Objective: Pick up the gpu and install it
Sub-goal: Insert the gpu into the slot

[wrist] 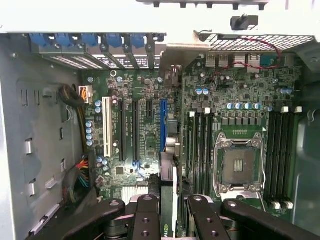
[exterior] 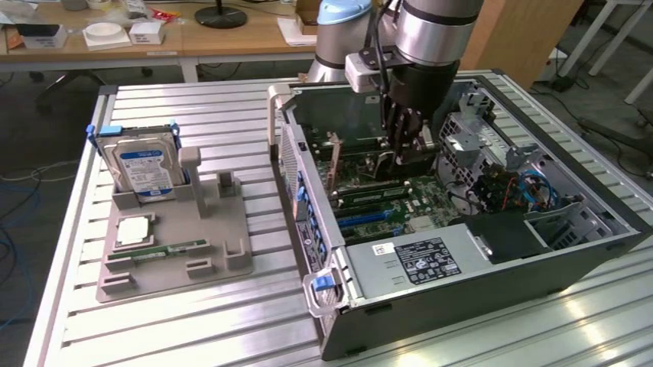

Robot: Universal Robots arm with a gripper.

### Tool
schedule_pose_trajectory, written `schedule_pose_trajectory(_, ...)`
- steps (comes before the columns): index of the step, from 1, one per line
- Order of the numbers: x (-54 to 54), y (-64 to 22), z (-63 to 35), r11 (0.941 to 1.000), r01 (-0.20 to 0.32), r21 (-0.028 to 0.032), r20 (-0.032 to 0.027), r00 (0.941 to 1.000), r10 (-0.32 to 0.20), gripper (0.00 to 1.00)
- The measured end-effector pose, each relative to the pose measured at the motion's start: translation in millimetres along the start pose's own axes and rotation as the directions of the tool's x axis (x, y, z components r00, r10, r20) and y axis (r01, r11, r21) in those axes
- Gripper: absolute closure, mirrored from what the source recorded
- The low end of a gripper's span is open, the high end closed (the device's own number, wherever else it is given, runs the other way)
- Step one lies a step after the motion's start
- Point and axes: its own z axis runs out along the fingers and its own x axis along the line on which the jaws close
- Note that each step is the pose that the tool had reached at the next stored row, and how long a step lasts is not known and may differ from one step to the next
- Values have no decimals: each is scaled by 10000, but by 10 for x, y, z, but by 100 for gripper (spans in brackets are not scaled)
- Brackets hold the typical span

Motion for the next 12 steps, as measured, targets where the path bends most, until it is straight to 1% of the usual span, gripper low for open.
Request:
schedule_pose_trajectory(9, 53, 13, 117, 10000, -26, 0, -2, 10000, 26, 74)
schedule_pose_trajectory(12, 58, 32, 157, 10000, -31, 0, -4, 10000, 31, 74)
